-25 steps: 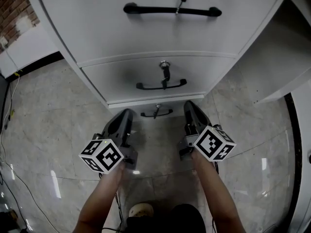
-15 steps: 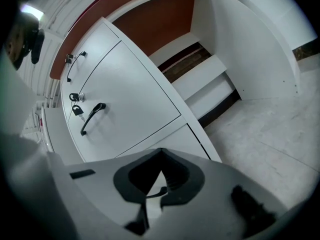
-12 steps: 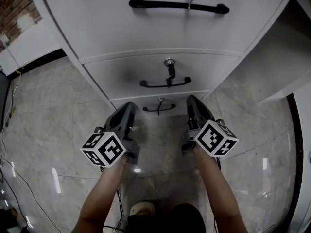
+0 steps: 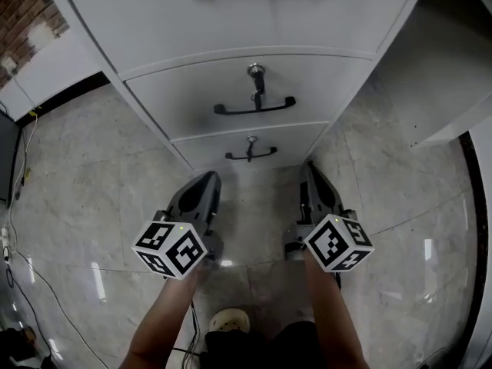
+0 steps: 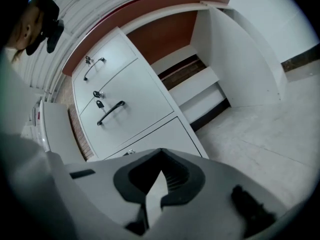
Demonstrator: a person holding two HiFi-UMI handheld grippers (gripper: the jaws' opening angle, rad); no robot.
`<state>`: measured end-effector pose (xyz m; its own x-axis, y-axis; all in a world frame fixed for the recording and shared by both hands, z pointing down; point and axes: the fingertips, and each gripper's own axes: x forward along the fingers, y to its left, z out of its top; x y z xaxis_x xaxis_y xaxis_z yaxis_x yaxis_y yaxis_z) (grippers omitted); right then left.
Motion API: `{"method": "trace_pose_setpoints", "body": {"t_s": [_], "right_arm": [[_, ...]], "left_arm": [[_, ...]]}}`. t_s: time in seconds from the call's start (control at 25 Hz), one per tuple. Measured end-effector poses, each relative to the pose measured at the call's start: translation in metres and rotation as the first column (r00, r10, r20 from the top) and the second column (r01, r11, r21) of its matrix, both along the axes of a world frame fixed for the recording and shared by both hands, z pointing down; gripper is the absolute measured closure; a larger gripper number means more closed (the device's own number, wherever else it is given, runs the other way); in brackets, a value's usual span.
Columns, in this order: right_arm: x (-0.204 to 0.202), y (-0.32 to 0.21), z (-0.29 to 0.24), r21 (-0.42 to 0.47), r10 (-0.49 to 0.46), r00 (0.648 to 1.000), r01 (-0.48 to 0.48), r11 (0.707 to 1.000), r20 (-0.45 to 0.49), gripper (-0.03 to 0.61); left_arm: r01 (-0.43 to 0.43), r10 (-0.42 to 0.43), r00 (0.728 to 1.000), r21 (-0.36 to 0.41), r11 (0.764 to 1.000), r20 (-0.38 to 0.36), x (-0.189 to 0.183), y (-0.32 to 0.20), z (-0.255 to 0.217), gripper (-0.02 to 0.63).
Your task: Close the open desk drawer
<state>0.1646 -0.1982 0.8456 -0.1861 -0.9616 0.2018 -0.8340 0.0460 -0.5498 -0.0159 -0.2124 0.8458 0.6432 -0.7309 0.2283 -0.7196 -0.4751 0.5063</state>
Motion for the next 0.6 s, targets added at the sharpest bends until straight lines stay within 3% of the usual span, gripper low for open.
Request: {"method": "trace_pose_setpoints", "body": {"t_s": [0.2, 0.48, 0.6], "right_arm": [[0.006, 0.08, 0.01, -0.012, 0.138, 0.985, -0.137, 0.99, 0.109, 0.572], [-0.007, 0.088, -0.049, 0.12, 0.068, 0.993, -0.079, 0.99, 0.091, 0.572], [-0.033, 0.102, -0.06, 0.112, 0.007, 0.998, -0.014, 0.994, 0.058, 0.572]], "left_arm": [[-0.005, 0.005, 1.0, -0.014, 1.0, -0.026, 0.01, 0.033, 0.0, 0.604], [-0.013, 0.013, 1.0, 0.01, 1.0, -0.028, 0.017, 0.064, -0.021, 0.604], [-0.014, 0.015, 1.0, 0.012, 1.0, -0.014, 0.013, 0.08, -0.037, 0.604]]}}
